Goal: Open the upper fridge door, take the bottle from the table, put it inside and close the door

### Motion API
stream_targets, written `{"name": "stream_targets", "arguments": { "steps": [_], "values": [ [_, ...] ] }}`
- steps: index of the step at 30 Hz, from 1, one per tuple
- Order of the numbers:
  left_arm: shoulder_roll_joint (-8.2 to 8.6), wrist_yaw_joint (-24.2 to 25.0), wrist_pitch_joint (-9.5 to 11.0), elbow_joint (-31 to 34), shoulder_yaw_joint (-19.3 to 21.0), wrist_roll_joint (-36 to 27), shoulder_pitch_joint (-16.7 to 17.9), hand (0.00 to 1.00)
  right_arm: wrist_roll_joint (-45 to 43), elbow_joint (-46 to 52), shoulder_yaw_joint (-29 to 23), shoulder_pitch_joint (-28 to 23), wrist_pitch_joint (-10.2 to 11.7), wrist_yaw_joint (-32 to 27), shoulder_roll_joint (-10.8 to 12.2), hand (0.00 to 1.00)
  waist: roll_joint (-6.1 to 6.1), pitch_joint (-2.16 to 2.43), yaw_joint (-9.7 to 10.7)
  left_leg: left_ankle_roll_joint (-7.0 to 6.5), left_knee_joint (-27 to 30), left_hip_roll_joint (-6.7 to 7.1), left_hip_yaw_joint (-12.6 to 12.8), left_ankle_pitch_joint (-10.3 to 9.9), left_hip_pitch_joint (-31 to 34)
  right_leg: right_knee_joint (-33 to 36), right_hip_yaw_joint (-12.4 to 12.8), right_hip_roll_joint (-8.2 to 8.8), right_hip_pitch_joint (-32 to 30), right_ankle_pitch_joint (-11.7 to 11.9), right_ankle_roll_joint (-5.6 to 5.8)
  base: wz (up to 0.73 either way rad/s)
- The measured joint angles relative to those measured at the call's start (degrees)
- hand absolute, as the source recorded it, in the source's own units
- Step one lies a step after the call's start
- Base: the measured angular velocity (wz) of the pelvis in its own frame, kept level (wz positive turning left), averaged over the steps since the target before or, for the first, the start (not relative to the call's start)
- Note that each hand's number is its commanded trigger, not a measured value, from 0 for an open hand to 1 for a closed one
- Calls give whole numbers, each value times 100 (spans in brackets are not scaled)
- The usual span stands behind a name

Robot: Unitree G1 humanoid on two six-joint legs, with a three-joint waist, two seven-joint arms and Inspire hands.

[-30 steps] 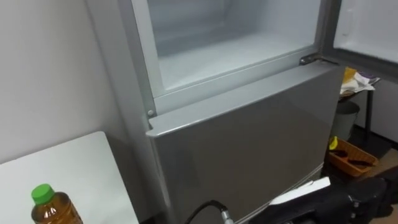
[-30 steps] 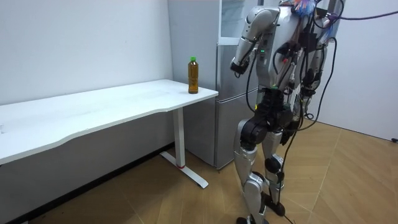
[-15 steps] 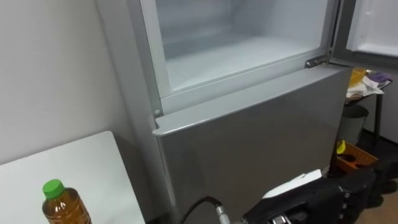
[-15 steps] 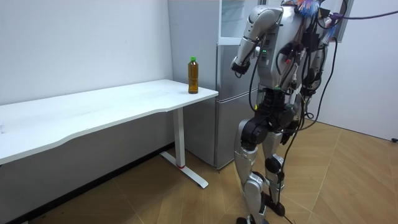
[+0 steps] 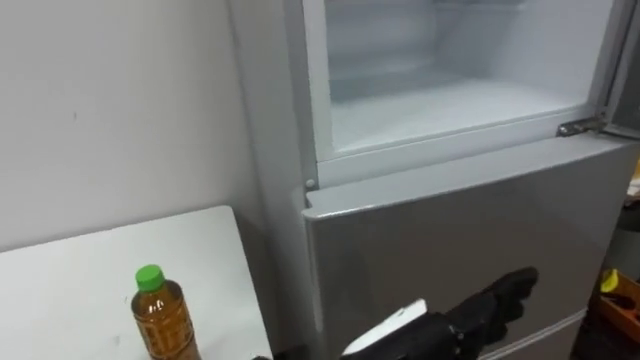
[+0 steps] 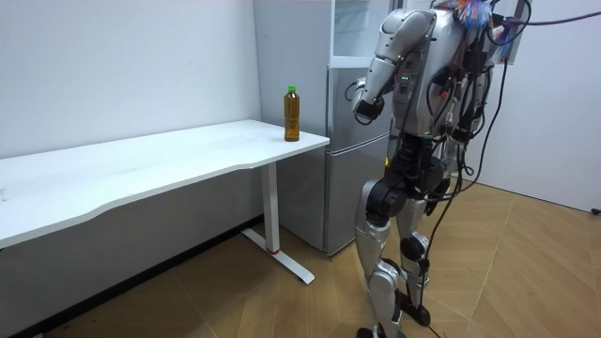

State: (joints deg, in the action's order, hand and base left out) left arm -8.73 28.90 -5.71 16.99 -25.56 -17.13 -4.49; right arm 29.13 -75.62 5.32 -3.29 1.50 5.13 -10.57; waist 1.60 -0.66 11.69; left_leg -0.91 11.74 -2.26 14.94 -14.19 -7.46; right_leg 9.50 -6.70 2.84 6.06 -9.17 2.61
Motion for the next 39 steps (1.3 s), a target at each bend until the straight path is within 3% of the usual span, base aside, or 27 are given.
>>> {"name": "stream_targets", "arguments": {
  "steps": [4,6,15,19,24,27,29,34,39],
  "values": [
    [-108,-21,33,155,545,110,479,0,-98,10,-174,-79,134,21,30,0,-18,-1,-166,38,-5,-6,-115,20,1,8,-145,-1,34,-21,-30,14],
    [-110,-99,225,220,767,113,888,0,-57,-4,-226,-163,166,67,50,0,-43,2,-326,56,-6,-14,-134,30,0,1,-178,-6,42,-40,-48,4],
    [-195,-264,240,-19,1163,450,2100,0,-267,10,-225,-266,182,56,94,0,-163,2,-685,69,3,0,-323,36,24,-86,-359,1,172,-67,-62,11],
    [-208,-364,253,-65,1426,731,2118,0,-527,11,-260,-249,233,51,88,0,-166,27,-755,77,17,2,-418,35,102,-82,-443,0,155,-75,-66,12],
    [-225,-540,443,-421,1503,1060,2184,0,-565,33,-264,-245,288,52,64,0,-88,57,-772,85,99,-8,-485,33,210,-59,-537,-3,136,-76,-68,8],
    [-224,-670,450,-548,1532,1168,2286,0,-548,31,-274,-267,288,54,66,0,-87,52,-770,88,100,-6,-514,35,189,-58,-589,0,134,-77,-68,6],
    [-173,-804,620,-922,1650,1253,2329,0,-555,31,-324,-301,300,77,68,0,-90,48,-800,88,92,1,-569,35,187,-57,-629,3,173,-77,-68,7],
    [-185,-1151,661,-1626,1922,1346,2396,0,-559,27,-436,-371,273,209,59,0,-103,38,-911,91,81,6,-672,33,196,-62,-782,14,262,-79,-67,12],
    [-116,-1362,1030,-1905,1969,1212,2475,0,-526,41,-441,-407,274,290,43,0,-102,38,-993,102,99,25,-747,39,187,-84,-867,22,300,-125,-91,8]
  ]
}}
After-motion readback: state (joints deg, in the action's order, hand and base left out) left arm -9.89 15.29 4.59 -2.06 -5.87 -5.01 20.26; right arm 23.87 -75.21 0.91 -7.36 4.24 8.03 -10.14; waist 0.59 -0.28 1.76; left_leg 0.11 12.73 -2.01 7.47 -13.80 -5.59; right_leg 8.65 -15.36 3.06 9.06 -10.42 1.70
